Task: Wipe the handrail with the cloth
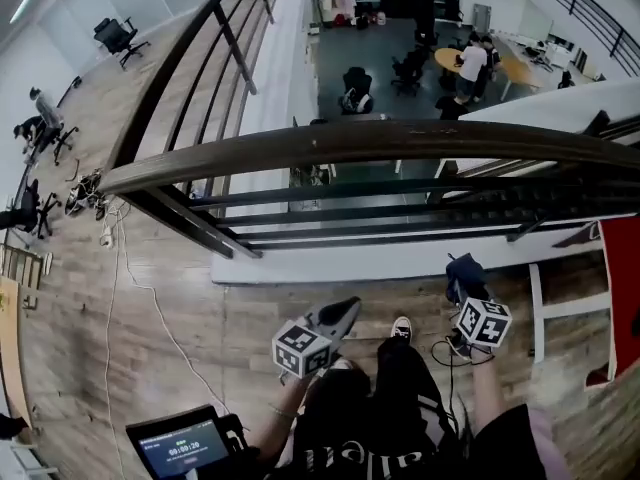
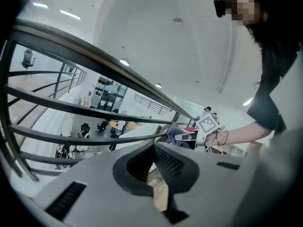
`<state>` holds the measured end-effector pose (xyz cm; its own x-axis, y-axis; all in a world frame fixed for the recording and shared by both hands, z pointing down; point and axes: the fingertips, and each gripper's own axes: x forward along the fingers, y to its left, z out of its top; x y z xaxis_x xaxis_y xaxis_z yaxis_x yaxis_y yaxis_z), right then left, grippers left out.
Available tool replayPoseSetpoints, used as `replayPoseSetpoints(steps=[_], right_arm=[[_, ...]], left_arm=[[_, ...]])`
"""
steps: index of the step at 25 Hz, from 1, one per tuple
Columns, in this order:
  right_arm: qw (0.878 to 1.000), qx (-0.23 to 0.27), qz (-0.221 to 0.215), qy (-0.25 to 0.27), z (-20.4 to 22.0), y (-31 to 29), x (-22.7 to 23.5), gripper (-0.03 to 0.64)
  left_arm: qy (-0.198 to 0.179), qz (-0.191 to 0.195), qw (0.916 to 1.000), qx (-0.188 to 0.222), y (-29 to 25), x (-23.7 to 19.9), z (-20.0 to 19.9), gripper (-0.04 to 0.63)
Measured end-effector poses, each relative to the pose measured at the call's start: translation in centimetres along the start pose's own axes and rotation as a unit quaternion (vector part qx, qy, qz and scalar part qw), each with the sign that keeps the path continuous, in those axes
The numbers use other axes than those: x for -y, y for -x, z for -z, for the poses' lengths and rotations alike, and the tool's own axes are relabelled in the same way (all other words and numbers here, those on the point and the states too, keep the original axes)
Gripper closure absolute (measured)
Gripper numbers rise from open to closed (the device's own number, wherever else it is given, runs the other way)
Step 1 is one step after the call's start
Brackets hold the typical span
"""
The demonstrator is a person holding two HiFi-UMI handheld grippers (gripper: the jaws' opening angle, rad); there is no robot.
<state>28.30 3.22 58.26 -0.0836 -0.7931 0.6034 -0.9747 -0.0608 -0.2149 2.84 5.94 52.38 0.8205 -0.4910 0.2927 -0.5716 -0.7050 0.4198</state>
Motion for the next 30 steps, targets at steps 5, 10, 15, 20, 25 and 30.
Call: replayPoseSetpoints(steps=[5, 10, 15, 20, 25, 30], right_arm=[[0.999, 0.007, -0.044, -0.018, 2.7, 5.4, -7.6, 0.512], [0.997, -0.007, -0.082, -0.007, 4.2, 8.8, -13.1, 0.512], [0.992, 0.000, -0.128, 0.008, 4.5, 10.2, -16.6, 0.512], [0.986, -0.005, -0.162, 0.032, 5.1, 12.6, -16.6, 0.512], [0.982, -0.014, -0.183, 0.033, 6.0, 15.7, -13.9, 0.512], [0.979, -0.018, -0.196, 0.046, 6.8, 18.2, -11.0, 0.512]], left_arm=[[0.010, -0.016, 0.9997, 0.013, 6.2, 1.6, 1.5, 0.594], [0.020, -0.037, 0.9991, 0.009, 9.1, 3.4, 2.3, 0.594], [0.015, -0.050, 0.9980, 0.034, 9.9, 4.2, 1.8, 0.594], [0.021, -0.076, 0.9945, 0.069, 10.2, 6.8, 0.9, 0.594], [0.027, -0.091, 0.9922, 0.081, 8.7, 10.9, 1.6, 0.594], [0.029, -0.091, 0.9924, 0.077, 6.8, 15.2, 3.2, 0.594]])
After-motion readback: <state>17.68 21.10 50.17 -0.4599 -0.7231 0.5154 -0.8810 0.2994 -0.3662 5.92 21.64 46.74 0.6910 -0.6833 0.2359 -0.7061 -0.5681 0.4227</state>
